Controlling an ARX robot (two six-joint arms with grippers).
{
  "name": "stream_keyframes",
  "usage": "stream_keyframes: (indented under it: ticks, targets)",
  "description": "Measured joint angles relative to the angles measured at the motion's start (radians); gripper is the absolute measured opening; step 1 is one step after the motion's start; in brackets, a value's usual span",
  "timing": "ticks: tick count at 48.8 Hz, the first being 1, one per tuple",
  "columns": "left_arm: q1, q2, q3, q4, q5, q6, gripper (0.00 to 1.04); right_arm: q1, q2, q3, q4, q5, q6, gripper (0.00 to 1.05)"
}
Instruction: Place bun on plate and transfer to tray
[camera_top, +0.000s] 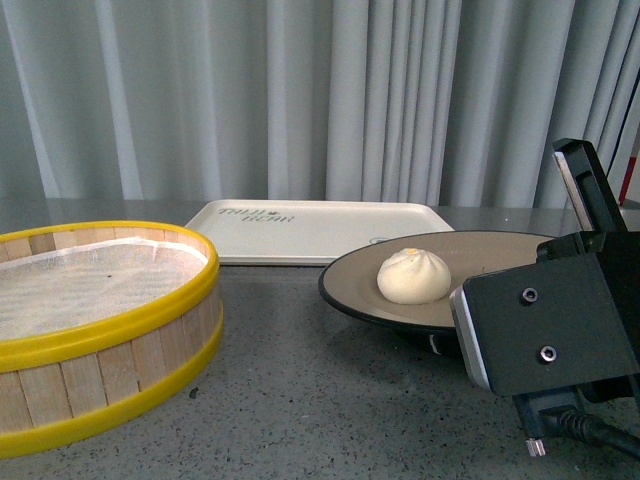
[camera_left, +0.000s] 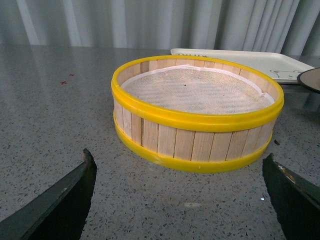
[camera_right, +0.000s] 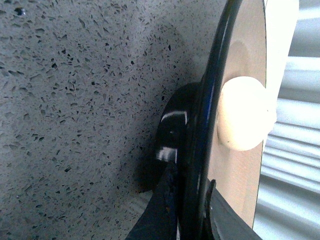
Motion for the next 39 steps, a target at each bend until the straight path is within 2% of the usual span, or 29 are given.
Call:
stream_keyframes:
  ticks: [19,29,39]
  targets:
    - [0.0,0.0,0.0,0.0,0.0,0.0,0.98,-0.029,-0.055,-0.021,0.092,0.002,-0.06,0.03]
    - [0.0,0.0,0.0,0.0,0.0,0.0,0.98,-0.092,-0.038,0.06,0.138,-0.018,-0.038,0.03]
    - [0.0,0.0,0.0,0.0,0.0,0.0,0.98,-0.159,0.056,0.209,0.172,-0.089,0.048,0.03]
